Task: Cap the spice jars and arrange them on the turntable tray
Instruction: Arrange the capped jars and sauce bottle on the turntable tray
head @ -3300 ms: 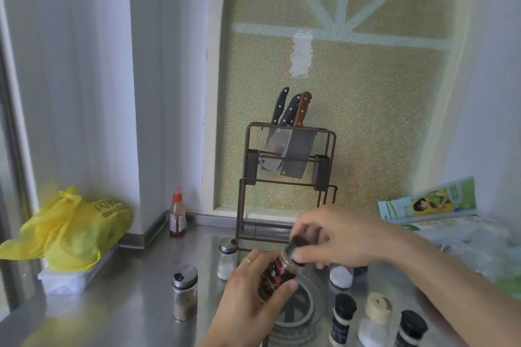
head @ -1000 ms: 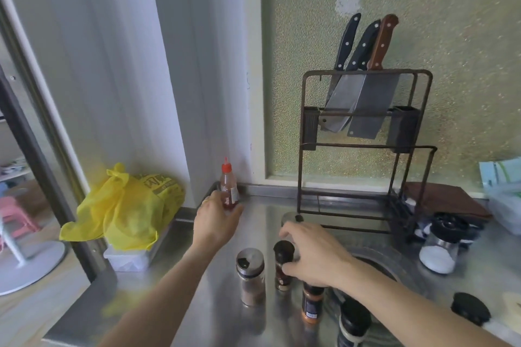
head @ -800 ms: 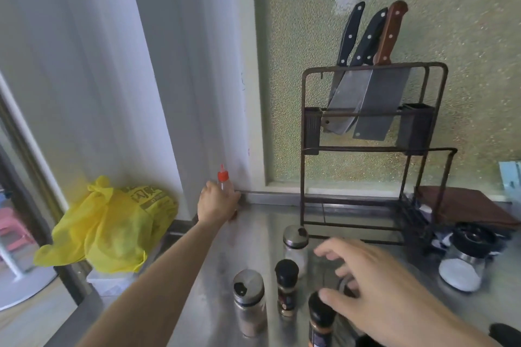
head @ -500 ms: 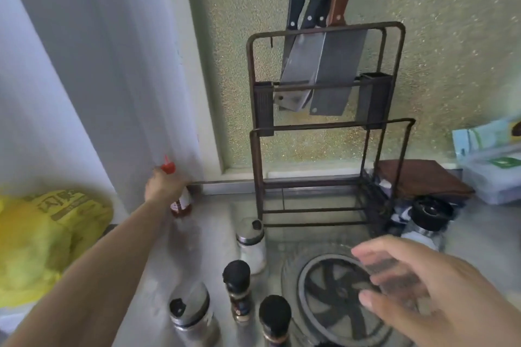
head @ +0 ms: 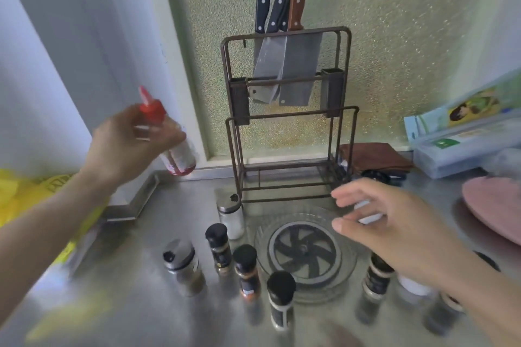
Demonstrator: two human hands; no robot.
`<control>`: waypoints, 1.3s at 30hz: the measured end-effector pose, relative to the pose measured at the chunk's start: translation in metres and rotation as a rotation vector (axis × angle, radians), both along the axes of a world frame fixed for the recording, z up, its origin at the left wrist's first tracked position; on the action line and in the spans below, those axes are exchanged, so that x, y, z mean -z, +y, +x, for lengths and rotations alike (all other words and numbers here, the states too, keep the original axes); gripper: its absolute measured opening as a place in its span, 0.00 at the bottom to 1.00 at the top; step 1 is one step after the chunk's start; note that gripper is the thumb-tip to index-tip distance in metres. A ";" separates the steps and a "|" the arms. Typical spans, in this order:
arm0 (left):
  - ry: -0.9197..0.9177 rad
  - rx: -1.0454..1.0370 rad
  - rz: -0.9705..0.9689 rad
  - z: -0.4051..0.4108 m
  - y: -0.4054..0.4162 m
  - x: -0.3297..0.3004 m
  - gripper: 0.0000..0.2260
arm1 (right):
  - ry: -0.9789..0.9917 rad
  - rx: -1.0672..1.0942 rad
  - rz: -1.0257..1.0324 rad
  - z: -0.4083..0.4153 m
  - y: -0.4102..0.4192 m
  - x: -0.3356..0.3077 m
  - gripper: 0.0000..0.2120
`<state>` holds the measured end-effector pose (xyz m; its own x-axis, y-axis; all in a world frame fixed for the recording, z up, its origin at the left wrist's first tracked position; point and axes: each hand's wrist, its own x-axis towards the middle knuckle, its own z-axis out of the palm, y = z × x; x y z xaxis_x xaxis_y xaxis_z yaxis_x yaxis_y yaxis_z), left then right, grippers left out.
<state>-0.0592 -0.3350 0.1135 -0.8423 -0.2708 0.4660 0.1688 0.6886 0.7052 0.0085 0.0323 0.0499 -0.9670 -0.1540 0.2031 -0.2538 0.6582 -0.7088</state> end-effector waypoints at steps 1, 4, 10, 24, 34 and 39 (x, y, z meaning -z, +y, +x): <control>-0.011 0.068 0.015 0.012 0.013 -0.006 0.16 | -0.004 0.012 -0.011 0.004 0.003 -0.001 0.13; -0.084 0.242 0.030 0.033 0.051 -0.009 0.17 | -0.005 0.049 -0.015 0.014 0.012 -0.006 0.12; -0.229 0.349 -0.194 0.021 0.121 0.027 0.17 | -0.007 0.145 0.029 0.023 0.033 -0.018 0.13; -0.286 0.182 -0.383 -0.022 0.147 0.100 0.12 | -0.022 0.343 0.386 -0.044 0.061 0.007 0.24; -0.296 0.213 -0.378 -0.030 0.150 0.109 0.18 | -0.144 0.387 0.463 -0.126 0.037 0.049 0.30; -0.302 0.204 -0.370 -0.034 0.147 0.123 0.17 | -0.103 0.492 0.504 -0.141 0.034 0.067 0.27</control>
<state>-0.0933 -0.1880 -0.0095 -0.9725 0.0499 0.2274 0.1523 0.8752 0.4592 -0.1326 0.0663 -0.0176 -0.9589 0.2546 0.1256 0.2095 0.9331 -0.2924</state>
